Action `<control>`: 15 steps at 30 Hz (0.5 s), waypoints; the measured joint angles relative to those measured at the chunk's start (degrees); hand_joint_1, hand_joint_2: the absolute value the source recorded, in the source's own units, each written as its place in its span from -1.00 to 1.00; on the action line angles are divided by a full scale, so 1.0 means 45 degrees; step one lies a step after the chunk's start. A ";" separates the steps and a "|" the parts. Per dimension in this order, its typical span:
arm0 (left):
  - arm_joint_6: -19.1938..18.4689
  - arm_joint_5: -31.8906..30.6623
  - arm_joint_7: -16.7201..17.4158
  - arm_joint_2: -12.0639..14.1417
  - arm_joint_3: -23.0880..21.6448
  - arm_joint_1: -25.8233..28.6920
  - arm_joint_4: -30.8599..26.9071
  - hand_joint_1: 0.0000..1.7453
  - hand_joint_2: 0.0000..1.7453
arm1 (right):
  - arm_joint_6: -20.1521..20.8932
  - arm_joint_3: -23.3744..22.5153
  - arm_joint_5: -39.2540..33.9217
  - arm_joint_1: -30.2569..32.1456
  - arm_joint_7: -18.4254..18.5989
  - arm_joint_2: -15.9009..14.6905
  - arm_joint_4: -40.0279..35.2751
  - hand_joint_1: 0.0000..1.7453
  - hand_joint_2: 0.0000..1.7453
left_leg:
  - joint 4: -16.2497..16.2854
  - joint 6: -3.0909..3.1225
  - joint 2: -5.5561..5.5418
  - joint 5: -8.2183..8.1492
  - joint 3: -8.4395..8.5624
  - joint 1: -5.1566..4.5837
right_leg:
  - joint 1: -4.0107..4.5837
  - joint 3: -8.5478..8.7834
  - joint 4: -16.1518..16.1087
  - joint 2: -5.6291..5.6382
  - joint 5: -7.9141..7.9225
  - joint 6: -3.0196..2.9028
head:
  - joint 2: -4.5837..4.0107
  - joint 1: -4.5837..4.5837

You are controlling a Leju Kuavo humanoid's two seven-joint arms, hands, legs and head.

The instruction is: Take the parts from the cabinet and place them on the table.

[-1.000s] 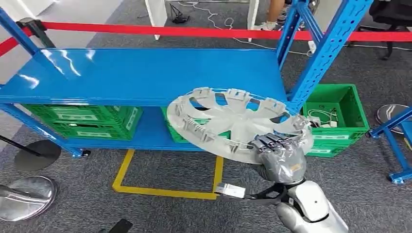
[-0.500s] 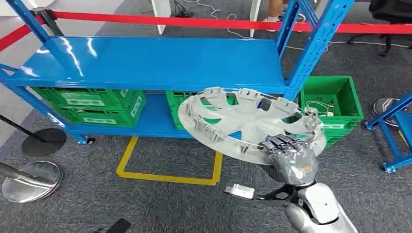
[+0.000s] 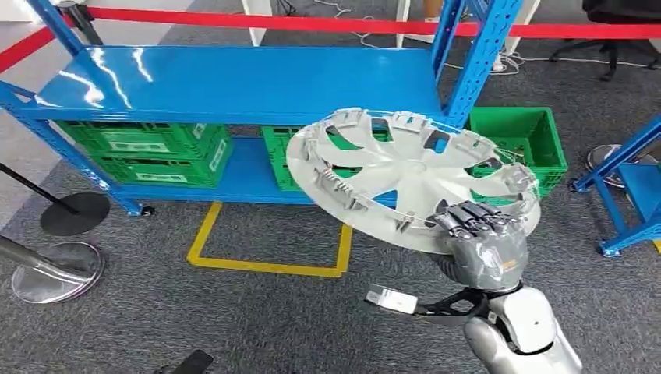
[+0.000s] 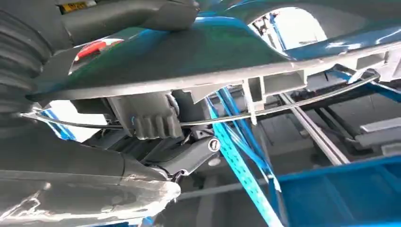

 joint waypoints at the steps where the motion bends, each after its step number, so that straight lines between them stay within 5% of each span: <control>1: 0.0000 -0.0005 0.0000 -0.0010 0.0000 0.0006 0.0000 -1.00 1.00 | -0.0005 -0.0005 0.0000 -0.0019 0.0005 0.0000 -0.0019 1.00 1.00 | -0.0010 0.0034 -0.0008 0.0125 -0.0111 -0.0052 | -0.0044 -0.0035 -0.0105 -0.0012 0.0151 0.0048 | 0.0000 0.0000; 3: 0.0000 -0.0005 0.0010 -0.0029 0.0005 0.0068 0.0009 -1.00 1.00 | -0.0005 -0.0014 0.0034 0.0007 0.0000 -0.0019 -0.0034 1.00 1.00 | -0.0075 0.0226 0.0045 0.0404 -0.0347 -0.0004 | -0.0068 -0.0209 -0.0166 0.0014 0.0296 0.0232 | 0.0000 0.0024; 5: -0.0005 0.0005 0.0034 0.0024 0.0024 0.0115 0.0005 -1.00 1.00 | -0.0005 -0.0034 0.0034 0.0042 0.0039 -0.0053 -0.0039 1.00 1.00 | -0.0054 0.0429 0.0077 0.0640 -0.0605 -0.0001 | -0.0092 -0.0562 0.0715 -0.0004 -0.1041 0.0297 | 0.0000 0.0092; 7: -0.0005 0.0005 0.0034 0.0024 0.0034 0.0079 0.0005 -1.00 1.00 | -0.0005 -0.0034 0.0044 0.0038 0.0078 -0.0083 -0.0039 1.00 1.00 | -0.0041 0.0496 0.0074 0.0907 -0.0897 -0.0047 | -0.0088 -0.0958 0.2742 0.0001 -0.2384 0.0343 | 0.0000 0.0092; 8: -0.0010 0.0005 0.0034 0.0015 0.0029 0.0080 0.0005 -1.00 1.00 | -0.0005 -0.0034 0.0049 0.0039 0.0083 -0.0087 -0.0039 1.00 1.00 | -0.0033 0.0506 0.0071 0.1042 -0.1070 -0.0062 | -0.0078 -0.1068 0.3530 0.0005 -0.2627 0.0353 | 0.0000 0.0131; 9: -0.0029 0.0010 0.0034 0.0010 0.0029 0.0088 0.0005 -1.00 1.00 | -0.0005 -0.0034 0.0078 0.0035 0.0131 -0.0097 -0.0039 1.00 1.00 | -0.0013 0.0499 0.0071 0.1189 -0.1261 -0.0079 | -0.0071 -0.0954 0.3874 0.0005 -0.2444 0.0347 | 0.0000 0.0155; 10: -0.0034 0.0019 0.0034 0.0010 0.0034 0.0093 0.0005 -1.00 1.00 | -0.0005 -0.0034 0.0083 0.0031 0.0175 -0.0102 -0.0039 1.00 1.00 | 0.0016 0.0485 0.0072 0.1313 -0.1454 -0.0086 | -0.0068 -0.0584 0.3657 0.0005 -0.1972 0.0323 | 0.0000 0.0165; 12: -0.0044 0.0029 0.0034 0.0015 0.0034 0.0085 0.0005 -1.00 1.00 | -0.0005 -0.0034 0.0097 0.0030 0.0209 -0.0122 -0.0039 1.00 1.00 | 0.0114 0.0438 0.0067 0.1521 -0.1796 -0.0088 | -0.0048 0.0737 0.2031 0.0002 -0.1143 0.0225 | 0.0000 0.0175; 14: -0.0053 0.0034 0.0034 -0.0015 0.0039 0.0076 0.0005 -1.00 1.00 | -0.0005 -0.0034 0.0112 0.0001 0.0219 -0.0121 -0.0048 1.00 1.00 | 0.0195 0.0311 0.0058 0.1720 -0.2043 -0.0136 | 0.0044 0.2310 -0.0287 0.0007 -0.1785 0.0112 | 0.0000 0.0204; 15: -0.0073 0.0039 0.0034 -0.0010 0.0039 0.0086 0.0005 -1.00 1.00 | -0.0005 -0.0029 0.0121 -0.0013 0.0258 -0.0126 -0.0068 1.00 1.00 | 0.0175 0.0255 0.0065 0.1896 -0.2078 -0.0104 | 0.0047 0.2384 -0.0537 -0.0001 -0.1856 0.0125 | 0.0000 0.0175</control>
